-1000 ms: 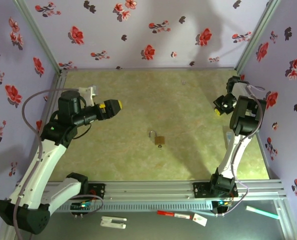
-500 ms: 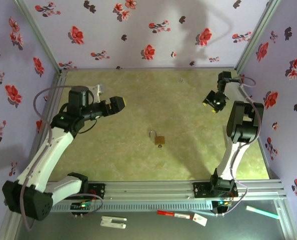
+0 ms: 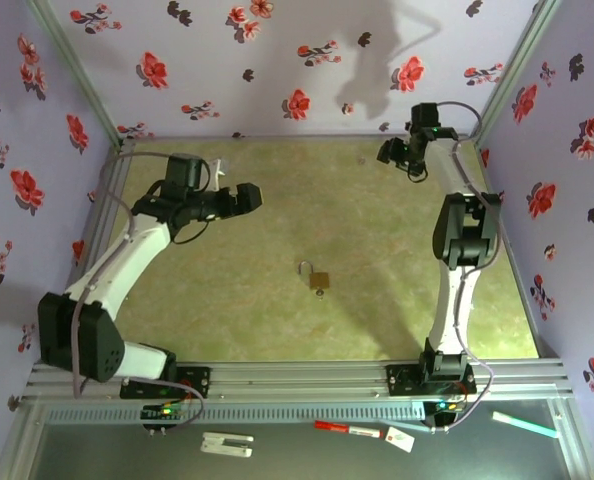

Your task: Unlock with the key

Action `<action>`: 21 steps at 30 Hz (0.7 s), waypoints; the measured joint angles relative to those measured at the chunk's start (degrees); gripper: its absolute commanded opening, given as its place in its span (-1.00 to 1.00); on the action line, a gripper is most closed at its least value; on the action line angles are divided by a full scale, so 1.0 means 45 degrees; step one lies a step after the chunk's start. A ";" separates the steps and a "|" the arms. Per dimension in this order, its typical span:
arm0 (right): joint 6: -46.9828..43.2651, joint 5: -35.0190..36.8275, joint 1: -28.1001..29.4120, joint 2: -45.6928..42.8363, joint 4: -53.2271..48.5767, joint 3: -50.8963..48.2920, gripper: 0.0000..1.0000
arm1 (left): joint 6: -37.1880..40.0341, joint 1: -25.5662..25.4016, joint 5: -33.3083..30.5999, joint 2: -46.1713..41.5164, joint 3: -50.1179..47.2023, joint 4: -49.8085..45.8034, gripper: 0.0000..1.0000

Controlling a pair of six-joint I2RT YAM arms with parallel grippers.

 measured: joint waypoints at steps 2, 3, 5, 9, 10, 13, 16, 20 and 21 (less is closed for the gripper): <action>-0.0049 0.0049 0.0073 0.1010 -0.0180 0.1326 0.32 | 0.0029 -0.0019 0.0005 0.0461 0.0117 0.0034 0.99; -0.0049 0.0078 0.0112 0.1501 -0.0296 0.1987 0.31 | 0.0053 -0.0019 0.0005 0.0670 0.0155 0.0053 0.99; -0.0029 0.0068 0.0131 0.2370 -0.0384 0.3118 0.28 | 0.0092 -0.0024 0.0019 0.1005 0.0287 0.0063 0.99; 0.0369 -0.0126 0.0199 0.3628 -0.0267 0.4459 0.15 | 0.0170 -0.0024 0.0141 0.1399 0.0486 0.0117 0.98; 0.0544 -0.0228 0.0209 0.3823 -0.0102 0.4546 0.10 | 0.0199 -0.0024 0.0204 0.1438 0.0515 0.0121 0.98; 0.1166 -0.0612 0.0243 0.4318 0.0534 0.4687 -0.01 | 0.0194 -0.0024 0.0427 0.1477 0.0529 0.0204 0.98; 0.1894 -0.0903 0.0301 0.4809 0.1229 0.4886 -0.13 | 0.0194 -0.0019 0.0651 0.1501 0.0529 0.0316 0.98; 0.2837 -0.1030 0.0423 0.5610 0.2016 0.5581 -0.25 | 0.0189 -0.0019 0.0840 0.1511 0.0529 0.0384 0.98; 0.3075 -0.1030 0.0466 0.5833 0.2195 0.5838 -0.27 | 0.0189 -0.0019 0.0918 0.1511 0.0529 0.0403 0.98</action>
